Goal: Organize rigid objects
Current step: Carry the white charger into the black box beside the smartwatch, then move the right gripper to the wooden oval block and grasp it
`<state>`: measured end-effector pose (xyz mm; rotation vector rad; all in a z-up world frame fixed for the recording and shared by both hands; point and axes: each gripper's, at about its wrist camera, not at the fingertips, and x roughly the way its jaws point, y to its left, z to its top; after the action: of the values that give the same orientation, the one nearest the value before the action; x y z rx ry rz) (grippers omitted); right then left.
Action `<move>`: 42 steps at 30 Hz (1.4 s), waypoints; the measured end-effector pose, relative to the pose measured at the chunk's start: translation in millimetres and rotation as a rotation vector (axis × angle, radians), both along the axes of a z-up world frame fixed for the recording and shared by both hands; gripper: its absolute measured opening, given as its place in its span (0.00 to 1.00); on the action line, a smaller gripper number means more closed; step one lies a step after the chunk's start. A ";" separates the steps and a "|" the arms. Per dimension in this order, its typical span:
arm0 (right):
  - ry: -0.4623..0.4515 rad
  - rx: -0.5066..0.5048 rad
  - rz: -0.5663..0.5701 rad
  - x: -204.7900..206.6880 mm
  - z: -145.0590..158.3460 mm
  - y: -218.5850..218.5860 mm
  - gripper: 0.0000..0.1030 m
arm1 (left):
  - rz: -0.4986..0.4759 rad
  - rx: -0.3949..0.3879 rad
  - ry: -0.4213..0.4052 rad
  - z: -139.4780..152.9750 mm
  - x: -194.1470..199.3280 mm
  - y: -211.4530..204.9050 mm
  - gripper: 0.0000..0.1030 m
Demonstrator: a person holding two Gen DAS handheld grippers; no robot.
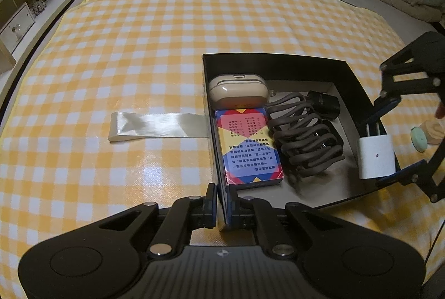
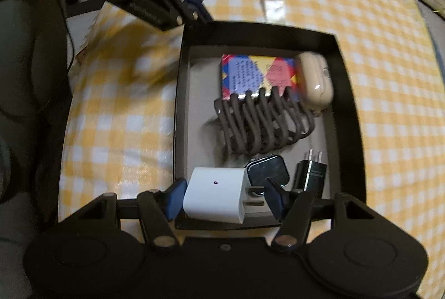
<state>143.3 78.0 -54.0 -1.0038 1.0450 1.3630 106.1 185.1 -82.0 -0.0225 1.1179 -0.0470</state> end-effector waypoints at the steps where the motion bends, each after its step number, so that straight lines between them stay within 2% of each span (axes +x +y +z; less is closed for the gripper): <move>1: 0.021 -0.004 -0.002 3.5 -3.1 0.9 0.61 | 0.000 -0.002 -0.001 -0.6 -1.9 2.0 0.07; 3: 0.059 -0.014 -0.017 11.0 -9.2 1.4 0.61 | -0.006 -0.006 -0.002 -1.9 -4.3 6.9 0.08; 7: 0.089 -0.042 -0.030 22.6 -13.9 3.0 0.73 | -0.002 -0.028 0.005 -3.3 -7.7 14.1 0.08; 12: 0.111 -0.057 -0.015 26.6 -7.8 4.3 0.73 | -0.001 -0.041 0.007 -1.9 -12.3 19.4 0.09; 17: 0.129 -0.054 -0.048 29.4 -3.8 2.8 0.73 | 0.003 -0.055 0.016 -1.3 -14.6 25.1 0.09; 23: 0.095 -0.024 -0.109 25.2 5.3 -7.4 0.73 | 0.009 -0.044 0.019 0.2 -11.5 21.9 0.09; 35: 0.058 0.139 -0.338 2.5 47.6 -38.0 0.82 | 0.024 -0.018 0.022 -2.8 -8.6 16.3 0.08; 42: -0.027 0.234 -0.539 -16.7 71.8 -58.4 0.99 | 0.022 -0.004 0.027 -5.3 -6.3 15.1 0.07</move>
<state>126.6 19.6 17.8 -0.5132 1.0145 0.9915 99.7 200.2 -87.3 -0.0389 1.1441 -0.0287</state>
